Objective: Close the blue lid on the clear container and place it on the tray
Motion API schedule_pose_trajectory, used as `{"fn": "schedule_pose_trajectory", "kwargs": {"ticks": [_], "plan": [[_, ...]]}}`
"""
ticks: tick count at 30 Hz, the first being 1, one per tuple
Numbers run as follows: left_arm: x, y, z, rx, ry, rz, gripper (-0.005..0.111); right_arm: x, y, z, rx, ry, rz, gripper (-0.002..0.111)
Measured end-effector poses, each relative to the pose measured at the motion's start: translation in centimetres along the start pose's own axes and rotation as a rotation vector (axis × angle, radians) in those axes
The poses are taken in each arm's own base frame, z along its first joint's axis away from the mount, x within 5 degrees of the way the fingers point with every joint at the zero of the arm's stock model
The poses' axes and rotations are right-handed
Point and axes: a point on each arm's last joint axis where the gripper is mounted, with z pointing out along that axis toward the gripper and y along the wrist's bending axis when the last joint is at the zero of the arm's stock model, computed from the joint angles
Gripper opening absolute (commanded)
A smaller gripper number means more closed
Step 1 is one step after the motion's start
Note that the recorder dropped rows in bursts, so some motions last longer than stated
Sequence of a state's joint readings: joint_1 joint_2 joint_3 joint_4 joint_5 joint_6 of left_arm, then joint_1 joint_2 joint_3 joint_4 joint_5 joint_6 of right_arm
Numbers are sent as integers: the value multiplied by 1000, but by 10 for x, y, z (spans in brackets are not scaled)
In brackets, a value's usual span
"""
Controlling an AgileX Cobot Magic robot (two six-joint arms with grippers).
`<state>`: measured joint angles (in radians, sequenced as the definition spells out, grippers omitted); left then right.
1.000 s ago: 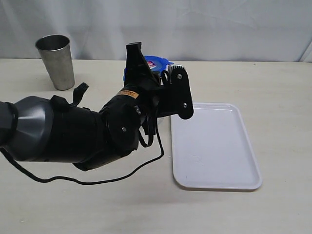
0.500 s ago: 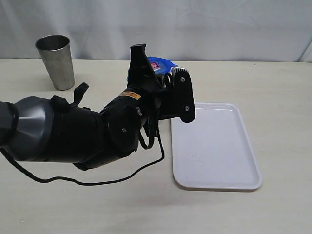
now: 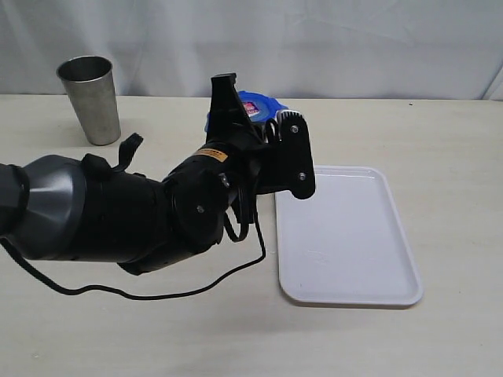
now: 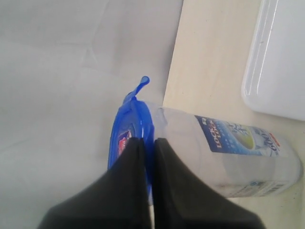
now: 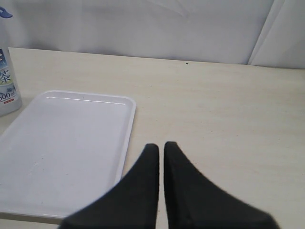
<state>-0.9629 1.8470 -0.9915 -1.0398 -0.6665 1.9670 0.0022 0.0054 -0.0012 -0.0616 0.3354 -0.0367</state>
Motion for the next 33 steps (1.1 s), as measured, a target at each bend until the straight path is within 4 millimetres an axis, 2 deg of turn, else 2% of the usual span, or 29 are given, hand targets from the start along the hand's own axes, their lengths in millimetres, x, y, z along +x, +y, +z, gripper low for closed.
{"fn": "schedule_pose_trajectory", "kwargs": {"ticks": [3, 7, 10, 30, 33], "plan": [[1, 0, 0, 4, 10, -14, 15, 0, 0, 0, 0, 0, 0, 4], [2, -1, 0, 10, 18, -26, 47, 0, 0, 0, 0, 0, 0, 4], [2, -1, 0, 11, 20, -28, 59, 0, 0, 0, 0, 0, 0, 4], [2, 3, -3, -57, 61, -48, 60, 0, 0, 0, 0, 0, 0, 4], [1, 3, -3, -53, 45, -32, 52, 0, 0, 0, 0, 0, 0, 4]]}}
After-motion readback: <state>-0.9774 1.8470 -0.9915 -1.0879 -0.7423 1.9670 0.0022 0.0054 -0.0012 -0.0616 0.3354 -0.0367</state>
